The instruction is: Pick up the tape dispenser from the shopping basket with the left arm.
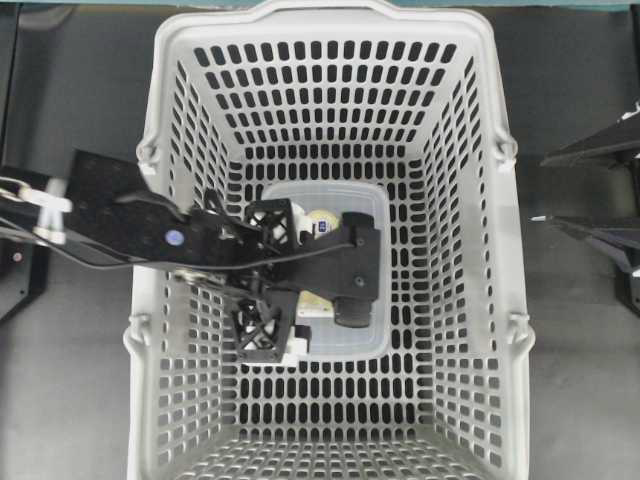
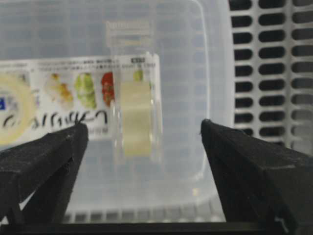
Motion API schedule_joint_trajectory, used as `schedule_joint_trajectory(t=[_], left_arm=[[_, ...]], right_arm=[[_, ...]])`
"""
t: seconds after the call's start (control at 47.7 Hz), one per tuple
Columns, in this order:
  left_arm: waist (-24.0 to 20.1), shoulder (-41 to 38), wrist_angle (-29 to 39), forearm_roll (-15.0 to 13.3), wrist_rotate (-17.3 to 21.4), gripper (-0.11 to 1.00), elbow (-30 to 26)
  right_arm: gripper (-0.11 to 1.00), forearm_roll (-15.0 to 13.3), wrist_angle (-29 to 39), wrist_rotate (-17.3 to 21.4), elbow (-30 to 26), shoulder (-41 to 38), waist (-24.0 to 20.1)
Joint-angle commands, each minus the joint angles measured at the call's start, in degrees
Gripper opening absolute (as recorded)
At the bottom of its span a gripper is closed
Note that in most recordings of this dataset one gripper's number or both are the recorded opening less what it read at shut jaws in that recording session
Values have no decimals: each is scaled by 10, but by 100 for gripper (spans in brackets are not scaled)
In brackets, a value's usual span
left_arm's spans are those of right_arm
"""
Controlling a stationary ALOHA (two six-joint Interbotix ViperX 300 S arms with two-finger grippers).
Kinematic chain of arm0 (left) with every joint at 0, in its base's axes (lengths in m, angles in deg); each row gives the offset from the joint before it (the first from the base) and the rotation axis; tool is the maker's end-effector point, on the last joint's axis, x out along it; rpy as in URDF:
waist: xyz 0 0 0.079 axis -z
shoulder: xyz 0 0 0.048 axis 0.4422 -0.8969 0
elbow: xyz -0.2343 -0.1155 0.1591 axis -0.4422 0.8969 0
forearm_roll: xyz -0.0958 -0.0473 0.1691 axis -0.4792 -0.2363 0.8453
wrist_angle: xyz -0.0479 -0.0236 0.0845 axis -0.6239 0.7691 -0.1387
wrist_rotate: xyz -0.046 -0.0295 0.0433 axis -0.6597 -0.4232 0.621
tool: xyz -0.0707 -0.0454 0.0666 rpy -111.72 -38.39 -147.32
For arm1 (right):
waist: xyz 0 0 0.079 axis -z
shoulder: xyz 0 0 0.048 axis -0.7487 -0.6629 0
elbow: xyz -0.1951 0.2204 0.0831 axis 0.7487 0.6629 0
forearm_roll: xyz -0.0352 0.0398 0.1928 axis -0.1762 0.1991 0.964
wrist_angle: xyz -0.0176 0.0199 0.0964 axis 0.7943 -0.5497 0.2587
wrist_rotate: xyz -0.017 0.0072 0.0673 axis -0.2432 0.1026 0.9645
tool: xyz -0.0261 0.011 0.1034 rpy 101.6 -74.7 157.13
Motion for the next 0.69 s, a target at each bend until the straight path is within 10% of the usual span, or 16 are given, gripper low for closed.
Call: schedule_joint_trajectory(t=[0.0,0.147,0.335,0.671], left_arm=[[0,-6,-28,2,-2,89,-2],[1,-7,-40,2,4,77,-3],[4,9,-1,2,14,28,-16],[4,39,232,2,15,29,-230]], right_arm=[[67,2,-2,-1,-4,-3,-1],[67,2,-3,-1,-2,-3,-1],[67,2,-3,-1,0,-3,-1],[67,2,-2,-1,1,2,-1]])
